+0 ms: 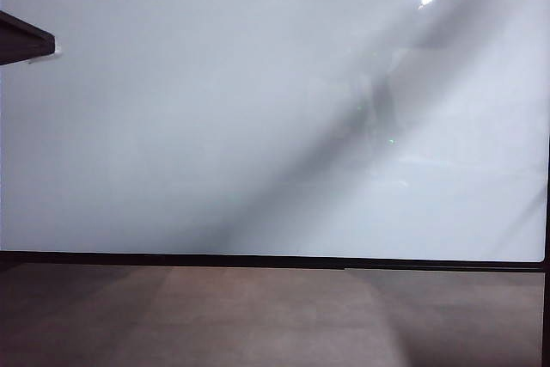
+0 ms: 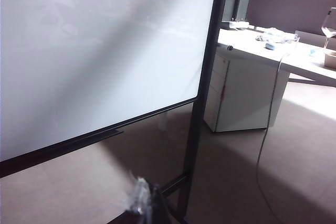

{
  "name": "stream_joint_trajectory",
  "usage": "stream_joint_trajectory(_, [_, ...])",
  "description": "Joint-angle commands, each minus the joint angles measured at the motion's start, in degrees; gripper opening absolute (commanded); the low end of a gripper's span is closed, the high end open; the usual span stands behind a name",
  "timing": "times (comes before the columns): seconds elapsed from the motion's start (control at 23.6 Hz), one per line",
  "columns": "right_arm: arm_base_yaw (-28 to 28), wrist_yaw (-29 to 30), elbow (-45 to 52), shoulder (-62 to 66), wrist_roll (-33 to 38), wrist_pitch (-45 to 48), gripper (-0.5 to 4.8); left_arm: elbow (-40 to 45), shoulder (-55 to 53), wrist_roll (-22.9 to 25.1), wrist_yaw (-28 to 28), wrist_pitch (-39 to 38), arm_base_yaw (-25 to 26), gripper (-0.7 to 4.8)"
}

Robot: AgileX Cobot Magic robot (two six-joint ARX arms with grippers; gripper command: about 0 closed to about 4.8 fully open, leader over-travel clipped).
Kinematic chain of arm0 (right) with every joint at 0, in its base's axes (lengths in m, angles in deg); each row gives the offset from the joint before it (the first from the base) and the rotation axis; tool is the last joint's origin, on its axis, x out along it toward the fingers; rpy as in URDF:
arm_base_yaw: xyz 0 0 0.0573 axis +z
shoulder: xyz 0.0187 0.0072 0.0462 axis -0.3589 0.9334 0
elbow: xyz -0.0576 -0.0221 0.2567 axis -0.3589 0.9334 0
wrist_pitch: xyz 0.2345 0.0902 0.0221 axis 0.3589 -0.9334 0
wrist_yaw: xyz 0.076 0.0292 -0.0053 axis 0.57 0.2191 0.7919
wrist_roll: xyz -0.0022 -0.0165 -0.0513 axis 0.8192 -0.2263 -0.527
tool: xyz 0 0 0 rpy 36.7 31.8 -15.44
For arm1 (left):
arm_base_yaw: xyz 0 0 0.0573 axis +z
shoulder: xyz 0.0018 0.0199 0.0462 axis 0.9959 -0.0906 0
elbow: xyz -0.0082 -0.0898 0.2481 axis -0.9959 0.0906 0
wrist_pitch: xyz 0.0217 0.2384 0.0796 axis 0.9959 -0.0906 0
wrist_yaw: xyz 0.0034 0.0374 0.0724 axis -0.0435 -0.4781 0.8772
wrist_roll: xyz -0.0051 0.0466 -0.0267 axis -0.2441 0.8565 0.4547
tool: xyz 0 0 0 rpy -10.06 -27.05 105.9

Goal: Reach to the right to find the marker pen, pick it up, and write the number 17 on the whiteboard.

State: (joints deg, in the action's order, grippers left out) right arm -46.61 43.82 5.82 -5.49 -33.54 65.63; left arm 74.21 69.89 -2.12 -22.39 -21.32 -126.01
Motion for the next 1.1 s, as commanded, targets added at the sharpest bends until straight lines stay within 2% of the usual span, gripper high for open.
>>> stream_joint_trajectory(0.04, [-2.86,12.90,1.25,7.43,-0.98,3.41,3.50,-0.02,-0.09,0.07,-0.15,0.59,0.00,-0.05])
stream_joint_trajectory(0.08, [-2.86,13.75,2.16,8.81,-2.27,4.15,3.67,-0.02,-0.09,0.07,-0.17,0.59,0.00,-0.05])
stream_joint_trajectory(0.17, [-2.84,13.62,6.56,12.81,-5.95,9.05,3.70,-0.02,-0.09,0.07,-0.17,0.59,-0.02,-0.05])
stream_joint_trajectory(0.3, [-2.75,13.70,14.43,19.82,-7.87,23.04,3.69,-0.02,-0.09,0.07,-0.11,0.59,0.00,-0.05])
stream_joint_trajectory(0.47, [-2.75,20.20,15.37,31.12,-9.49,31.19,3.67,-0.02,-0.09,0.07,-0.11,0.59,0.00,-0.05])
stream_joint_trajectory(0.64, [-2.78,19.67,15.30,40.24,-11.28,39.10,3.67,-0.02,-0.09,0.07,-0.11,0.59,0.00,-0.05])
stream_joint_trajectory(0.72, [-2.75,19.78,14.08,43.89,-11.98,41.46,3.67,-0.02,-0.09,0.07,-0.15,0.59,0.00,-0.05])
stream_joint_trajectory(1.1, [-2.36,21.27,4.04,53.02,-12.70,39.98,3.67,-0.02,-0.09,0.07,-0.13,0.59,0.00,-0.05])
